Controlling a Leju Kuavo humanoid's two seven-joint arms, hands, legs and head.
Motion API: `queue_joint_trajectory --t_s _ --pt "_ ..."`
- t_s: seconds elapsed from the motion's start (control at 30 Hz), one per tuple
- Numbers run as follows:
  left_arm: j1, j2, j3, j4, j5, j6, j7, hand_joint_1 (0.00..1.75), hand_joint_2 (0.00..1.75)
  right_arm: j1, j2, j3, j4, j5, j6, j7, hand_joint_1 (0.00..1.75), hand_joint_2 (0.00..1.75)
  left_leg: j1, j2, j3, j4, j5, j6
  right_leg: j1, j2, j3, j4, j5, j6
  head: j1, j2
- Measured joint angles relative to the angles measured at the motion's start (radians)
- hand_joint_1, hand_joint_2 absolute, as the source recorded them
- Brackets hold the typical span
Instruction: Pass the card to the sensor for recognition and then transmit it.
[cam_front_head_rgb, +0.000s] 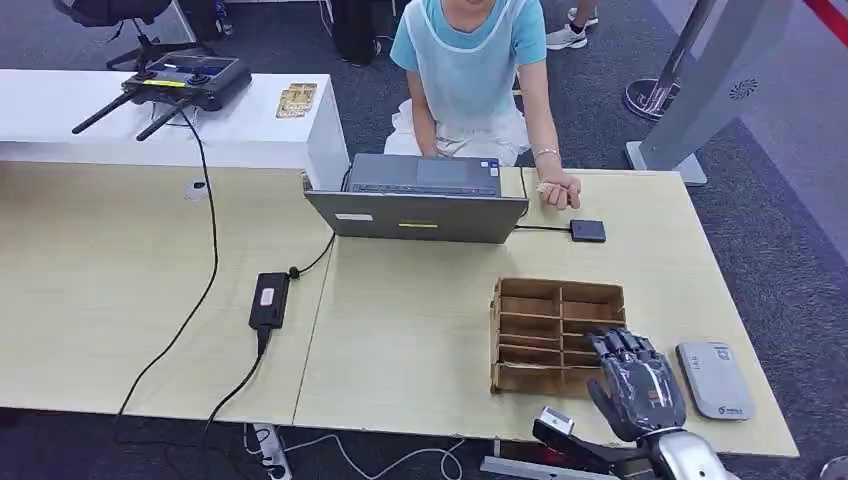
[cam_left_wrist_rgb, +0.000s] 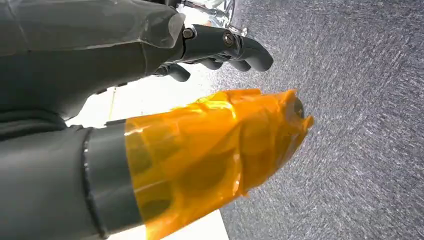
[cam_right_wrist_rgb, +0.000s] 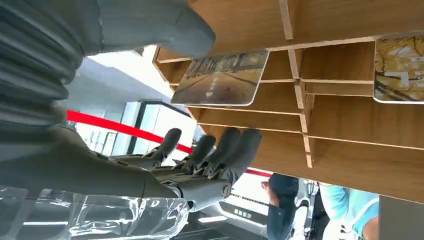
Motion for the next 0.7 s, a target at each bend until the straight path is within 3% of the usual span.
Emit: queue_joint_trajectory --t_s 0.23,0.5,0.7 --pt "0.0 0.0 0.0 0.0 0.0 0.0 0.0 0.0 0.0 0.0 0.002 0.002 0.006 0.0 0.0 -0.001 1.29 1.75 0.0 0.0 0.0 0.0 0.0 0.0 0.0 0.0 0.0 0.0 0.0 0.0 0.0 0.0" --pt "0.0 0.0 0.0 0.0 0.0 0.0 0.0 0.0 0.0 -0.001 0.002 0.001 0.008 0.0 -0.003 -0.001 1.45 1.75 0.0 0.0 0.0 0.0 0.0 0.0 0.0 0.0 0.0 0.0 0.0 0.0 0.0 0.0" --pt "0.0 0.0 0.0 0.0 0.0 0.0 0.0 0.0 0.0 -0.001 0.002 0.001 0.01 -0.013 -0.014 -0.005 1.45 1.75 0.0 0.0 0.0 0.0 0.0 0.0 0.0 0.0 0.0 0.0 0.0 0.0 0.0 0.0"
